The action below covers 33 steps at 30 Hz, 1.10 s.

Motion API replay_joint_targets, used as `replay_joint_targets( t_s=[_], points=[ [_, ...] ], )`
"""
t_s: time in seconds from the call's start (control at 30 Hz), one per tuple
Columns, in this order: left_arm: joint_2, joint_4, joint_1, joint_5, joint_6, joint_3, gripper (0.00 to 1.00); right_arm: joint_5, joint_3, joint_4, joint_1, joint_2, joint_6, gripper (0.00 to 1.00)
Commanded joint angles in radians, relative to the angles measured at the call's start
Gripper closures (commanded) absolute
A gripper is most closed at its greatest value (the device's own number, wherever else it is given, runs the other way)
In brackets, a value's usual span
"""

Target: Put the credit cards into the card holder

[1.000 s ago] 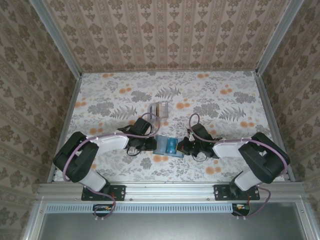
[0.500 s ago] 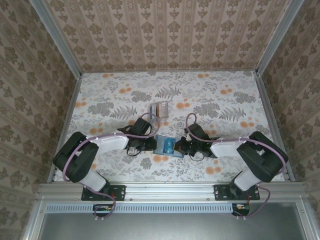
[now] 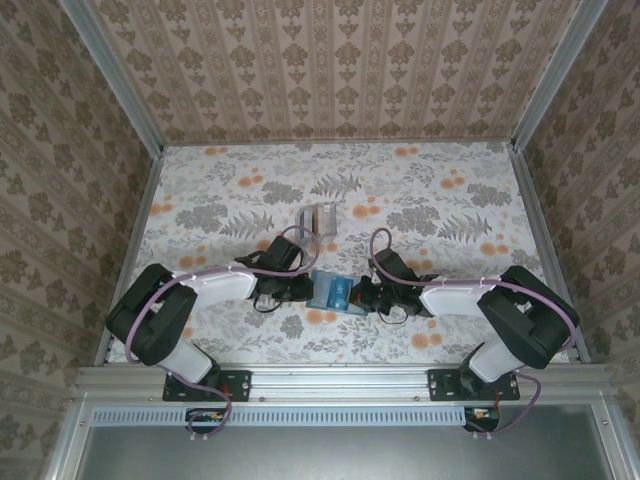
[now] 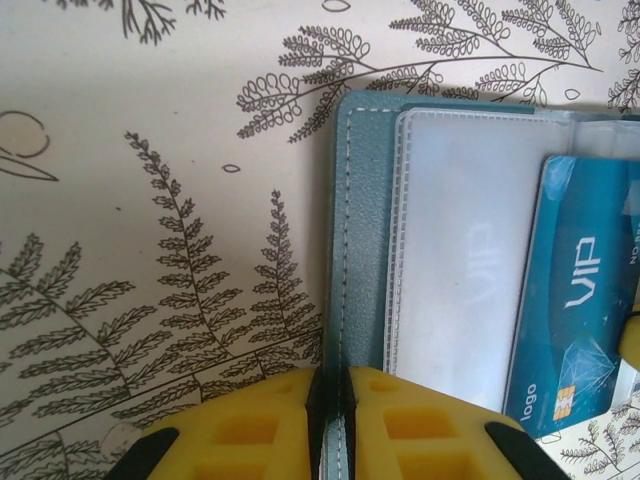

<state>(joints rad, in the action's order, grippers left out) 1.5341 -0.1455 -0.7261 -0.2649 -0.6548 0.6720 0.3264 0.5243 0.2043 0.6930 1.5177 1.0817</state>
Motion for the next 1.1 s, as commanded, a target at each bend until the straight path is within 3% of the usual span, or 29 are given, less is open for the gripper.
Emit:
replay_joint_targets(
  t_s=[0.0, 0.23, 0.77, 1.07],
  points=[
    [0.018, 0.007, -0.009, 0.021, -0.008, -0.032, 0.84, -0.017, 0.015, -0.055, 0.009, -0.003, 0.006, 1.00],
    [0.013, 0.018, -0.010, 0.019, -0.017, -0.042, 0.84, -0.046, 0.034, -0.170, 0.007, -0.051, -0.040, 1.00],
    [0.010, 0.004, -0.010, 0.032, -0.014, -0.034, 0.84, -0.070, 0.067, -0.248, -0.012, -0.083, -0.077, 1.00],
    [0.023, 0.036, -0.009, 0.017, -0.023, -0.038, 0.85, -0.021, 0.105, -0.199, -0.013, 0.008, -0.083, 1.00]
  ],
)
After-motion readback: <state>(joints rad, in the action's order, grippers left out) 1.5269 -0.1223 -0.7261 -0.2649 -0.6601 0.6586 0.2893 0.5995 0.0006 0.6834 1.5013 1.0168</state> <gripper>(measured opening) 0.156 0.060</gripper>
